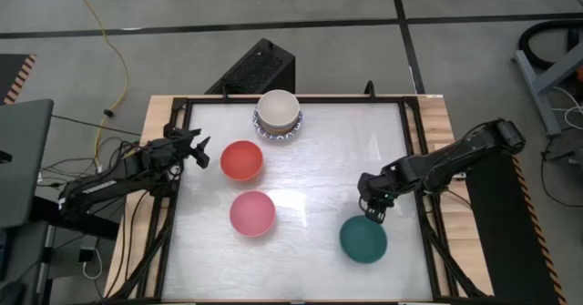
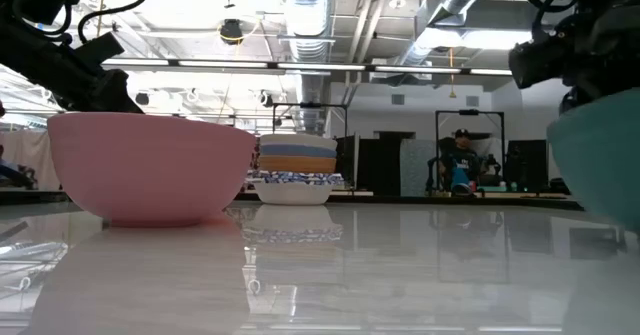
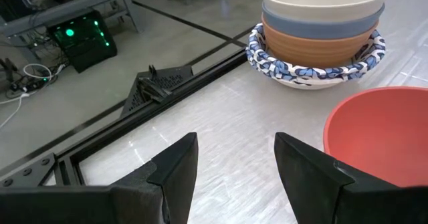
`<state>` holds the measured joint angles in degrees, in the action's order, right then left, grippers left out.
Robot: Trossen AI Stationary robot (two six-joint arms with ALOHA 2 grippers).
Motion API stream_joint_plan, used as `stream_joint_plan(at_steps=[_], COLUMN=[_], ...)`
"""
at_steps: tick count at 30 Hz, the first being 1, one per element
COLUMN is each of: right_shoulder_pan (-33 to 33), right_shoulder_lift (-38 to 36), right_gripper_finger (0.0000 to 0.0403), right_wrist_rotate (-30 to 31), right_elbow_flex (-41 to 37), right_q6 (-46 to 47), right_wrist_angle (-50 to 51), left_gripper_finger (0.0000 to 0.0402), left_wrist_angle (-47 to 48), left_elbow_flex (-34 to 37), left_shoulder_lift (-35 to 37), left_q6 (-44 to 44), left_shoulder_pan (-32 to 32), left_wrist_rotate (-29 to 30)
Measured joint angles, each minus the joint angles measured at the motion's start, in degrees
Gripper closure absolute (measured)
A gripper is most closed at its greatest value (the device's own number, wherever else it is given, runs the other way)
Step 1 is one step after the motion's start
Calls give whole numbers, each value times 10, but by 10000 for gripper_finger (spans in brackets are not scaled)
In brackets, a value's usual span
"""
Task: Nest bowls inside each other
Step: Stack the green bowl onto the stack of bowls
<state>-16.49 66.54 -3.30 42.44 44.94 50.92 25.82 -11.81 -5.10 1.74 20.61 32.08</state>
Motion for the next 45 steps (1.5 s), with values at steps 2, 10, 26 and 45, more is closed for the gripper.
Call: stream_joint_plan(at_steps=[2,10,26,45], right_shoulder_pan=[0,-2,-65,-65], right_shoulder_lift=[-7,-71,52,72], right_gripper_finger=[225,225,225,239], right_wrist_rotate=[-1,0,3,-8], right_elbow_flex=[0,0,0,0], right_q6=[-9,-15,0,1], right_wrist_angle=[-8,-61,-69,-69], left_gripper_finger=[212,212,212,212], left_wrist_angle=[0,0,0,0], left_elbow_flex=[0,0,0,0], left_shoulder_lift=[0,0,0,0], left_q6=[0,0,0,0], left_shoulder_pan=[0,0,0,0], left_wrist_rotate=[0,0,0,0])
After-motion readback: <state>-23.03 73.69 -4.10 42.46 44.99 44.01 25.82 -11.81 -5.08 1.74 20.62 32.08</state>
